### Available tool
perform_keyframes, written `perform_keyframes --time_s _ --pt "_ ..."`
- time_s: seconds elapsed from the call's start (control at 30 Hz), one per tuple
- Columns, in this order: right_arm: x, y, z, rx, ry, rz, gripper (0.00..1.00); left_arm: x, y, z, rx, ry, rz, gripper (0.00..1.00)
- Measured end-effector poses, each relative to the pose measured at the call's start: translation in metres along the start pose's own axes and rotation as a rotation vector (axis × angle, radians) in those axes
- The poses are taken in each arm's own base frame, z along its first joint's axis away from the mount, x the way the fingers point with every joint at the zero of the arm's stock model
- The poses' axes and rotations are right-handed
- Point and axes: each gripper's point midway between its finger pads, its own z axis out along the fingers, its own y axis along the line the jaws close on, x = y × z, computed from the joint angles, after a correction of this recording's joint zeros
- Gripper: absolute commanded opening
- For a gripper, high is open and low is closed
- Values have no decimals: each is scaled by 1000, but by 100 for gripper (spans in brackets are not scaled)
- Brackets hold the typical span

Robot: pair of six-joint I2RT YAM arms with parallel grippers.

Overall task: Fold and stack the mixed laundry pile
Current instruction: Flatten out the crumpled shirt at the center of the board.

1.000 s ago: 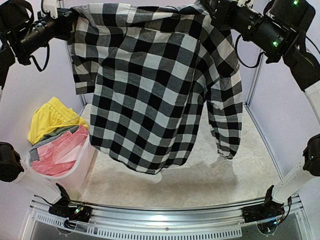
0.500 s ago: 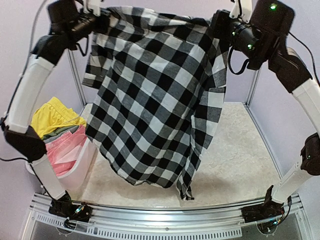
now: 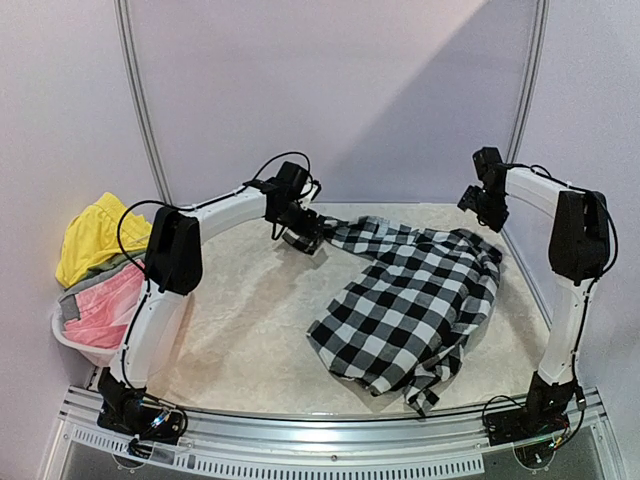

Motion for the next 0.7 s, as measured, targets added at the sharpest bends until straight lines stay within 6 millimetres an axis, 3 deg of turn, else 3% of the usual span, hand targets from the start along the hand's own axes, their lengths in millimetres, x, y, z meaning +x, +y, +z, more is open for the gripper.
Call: perform_keyframes --time_s 0.07,0.13,0.3,0.4,0.5,0.53,0.7 --pt "13 -26 20 51 80 14 92 13 -5 1 -6 43 2 99" --pt "18 -33 21 52 122 8 94 8 -11 -13 -10 43 12 97" --pt "21 -16 4 -27 150 -56 96 -24 -22 -85 5 -8 21 88" --pt "28 -7 -7 -90 182 -103 95 -20 -31 -124 42 -8 31 88" --pt "44 -8 -18 -140 237 -151 95 13 -48 -144 95 52 52 88" --pt "49 -9 -21 -152 254 -163 95 32 -58 -145 120 92 62 87" --pt "80 -27 -36 -174 341 -222 94 107 -101 -131 207 273 89 85"
